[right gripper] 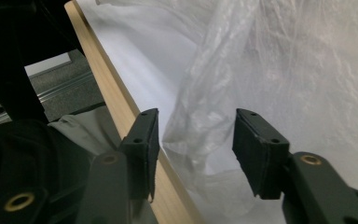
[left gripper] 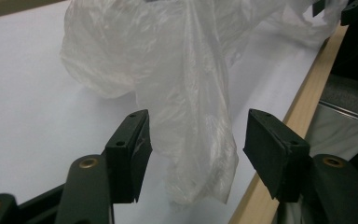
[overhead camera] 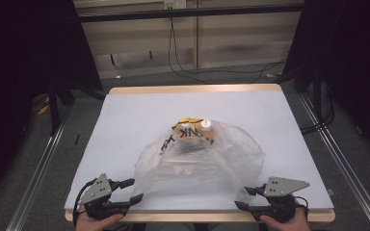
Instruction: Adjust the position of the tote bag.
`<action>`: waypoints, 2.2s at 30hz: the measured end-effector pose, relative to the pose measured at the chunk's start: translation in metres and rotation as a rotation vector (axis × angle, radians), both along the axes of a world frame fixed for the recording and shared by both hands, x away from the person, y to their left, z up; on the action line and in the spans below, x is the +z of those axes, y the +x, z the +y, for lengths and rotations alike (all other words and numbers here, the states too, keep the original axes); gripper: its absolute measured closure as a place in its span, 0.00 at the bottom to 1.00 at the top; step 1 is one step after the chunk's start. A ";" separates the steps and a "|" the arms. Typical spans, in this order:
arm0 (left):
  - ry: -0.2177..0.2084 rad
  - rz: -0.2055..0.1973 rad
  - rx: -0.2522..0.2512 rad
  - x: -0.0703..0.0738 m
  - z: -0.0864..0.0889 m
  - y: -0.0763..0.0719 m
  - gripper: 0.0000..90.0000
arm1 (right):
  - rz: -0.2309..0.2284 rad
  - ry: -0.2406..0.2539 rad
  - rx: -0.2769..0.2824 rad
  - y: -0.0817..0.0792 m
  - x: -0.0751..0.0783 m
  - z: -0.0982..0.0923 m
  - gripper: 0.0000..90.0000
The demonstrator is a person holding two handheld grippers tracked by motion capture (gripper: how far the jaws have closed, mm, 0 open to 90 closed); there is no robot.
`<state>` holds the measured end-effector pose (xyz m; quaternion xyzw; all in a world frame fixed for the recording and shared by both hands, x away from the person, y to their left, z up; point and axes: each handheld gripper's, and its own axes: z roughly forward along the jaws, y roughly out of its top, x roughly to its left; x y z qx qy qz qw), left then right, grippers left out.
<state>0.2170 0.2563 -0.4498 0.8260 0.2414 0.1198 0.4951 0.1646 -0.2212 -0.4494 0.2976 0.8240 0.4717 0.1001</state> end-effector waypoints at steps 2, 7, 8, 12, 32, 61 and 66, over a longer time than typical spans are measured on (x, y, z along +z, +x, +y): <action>0.011 0.010 -0.010 -0.002 -0.003 0.003 0.44 | 0.013 -0.008 -0.005 0.003 -0.002 0.000 0.64; 0.049 0.030 -0.024 -0.005 -0.010 0.006 0.54 | 0.022 -0.006 -0.005 0.004 -0.003 -0.003 0.84; 0.046 0.037 -0.029 -0.006 -0.009 0.007 0.60 | 0.022 0.000 -0.005 0.004 -0.003 -0.003 0.89; 0.059 0.055 -0.035 -0.006 -0.007 0.011 0.82 | 0.019 0.002 0.000 0.005 -0.002 -0.003 0.97; -0.128 0.014 -0.066 0.015 0.002 0.002 0.99 | -0.056 0.096 0.009 0.014 0.020 -0.010 1.00; -0.212 -0.082 -0.073 0.072 -0.005 0.023 0.99 | -0.240 0.188 0.028 0.048 0.091 -0.014 1.00; -0.230 -0.115 -0.070 0.087 -0.007 0.033 0.99 | -0.280 0.210 0.020 0.055 0.106 -0.018 1.00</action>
